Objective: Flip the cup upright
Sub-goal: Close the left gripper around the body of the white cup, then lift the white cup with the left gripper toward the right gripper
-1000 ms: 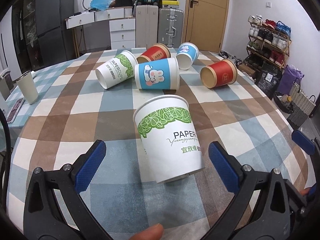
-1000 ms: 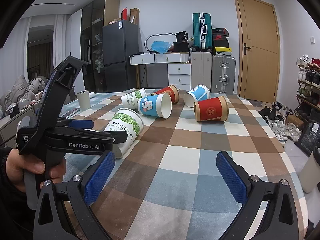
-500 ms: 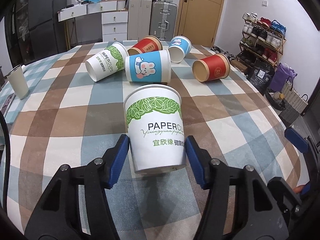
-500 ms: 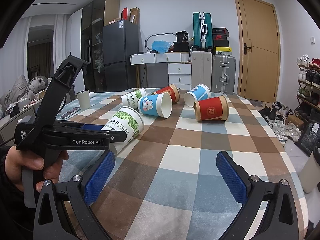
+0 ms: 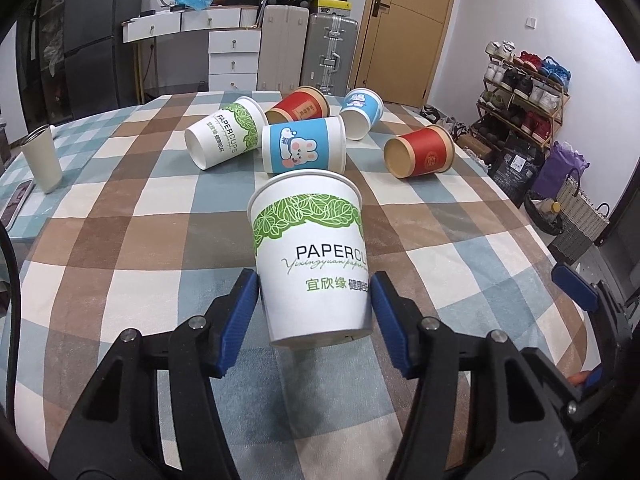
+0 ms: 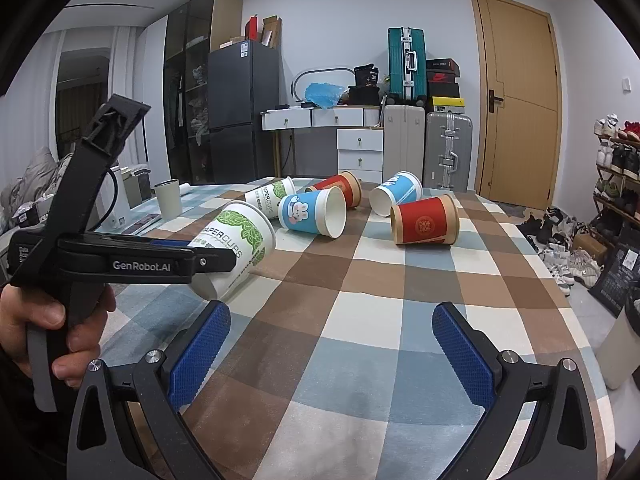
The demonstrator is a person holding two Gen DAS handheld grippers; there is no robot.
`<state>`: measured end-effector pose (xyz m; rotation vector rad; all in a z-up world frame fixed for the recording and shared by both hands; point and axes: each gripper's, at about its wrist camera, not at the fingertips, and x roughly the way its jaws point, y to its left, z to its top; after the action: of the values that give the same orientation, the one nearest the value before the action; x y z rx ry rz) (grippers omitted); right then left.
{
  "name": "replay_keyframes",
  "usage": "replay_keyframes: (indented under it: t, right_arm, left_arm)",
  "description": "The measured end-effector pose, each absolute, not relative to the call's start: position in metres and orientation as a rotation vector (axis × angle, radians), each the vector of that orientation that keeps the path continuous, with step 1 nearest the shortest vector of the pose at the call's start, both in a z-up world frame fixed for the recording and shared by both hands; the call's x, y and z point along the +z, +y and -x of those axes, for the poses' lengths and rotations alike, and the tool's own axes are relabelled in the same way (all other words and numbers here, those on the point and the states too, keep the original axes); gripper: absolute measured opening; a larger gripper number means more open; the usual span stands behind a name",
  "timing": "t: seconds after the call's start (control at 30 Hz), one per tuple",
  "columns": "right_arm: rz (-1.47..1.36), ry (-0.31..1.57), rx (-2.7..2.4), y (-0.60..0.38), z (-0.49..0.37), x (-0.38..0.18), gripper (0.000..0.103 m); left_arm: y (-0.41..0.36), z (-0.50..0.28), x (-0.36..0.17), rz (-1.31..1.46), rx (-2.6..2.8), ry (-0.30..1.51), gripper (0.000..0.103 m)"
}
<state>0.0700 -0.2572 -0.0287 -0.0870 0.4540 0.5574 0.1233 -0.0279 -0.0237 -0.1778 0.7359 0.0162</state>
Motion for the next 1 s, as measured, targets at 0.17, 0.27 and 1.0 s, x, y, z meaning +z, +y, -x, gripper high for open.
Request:
replay_keyframes:
  t: [0.17,0.27,1.0]
  right_arm:
    - [0.092,0.449,0.558,-0.256,-0.067,-0.028,0.103]
    - [0.091,0.448,0.559,-0.257,-0.067,-0.027,0.103]
    - [0.106,0.443,0.571,-0.247,-0.059,-0.027,0.103]
  left_arm:
    - [-0.025,-0.110,-0.017,0.180,0.016,0.719,0.056]
    - [-0.024,-0.100,-0.013,0.182,0.014,0.708,0.056]
    - [-0.031,-0.029,-0.023,0.195,-0.024,0.726,0.056]
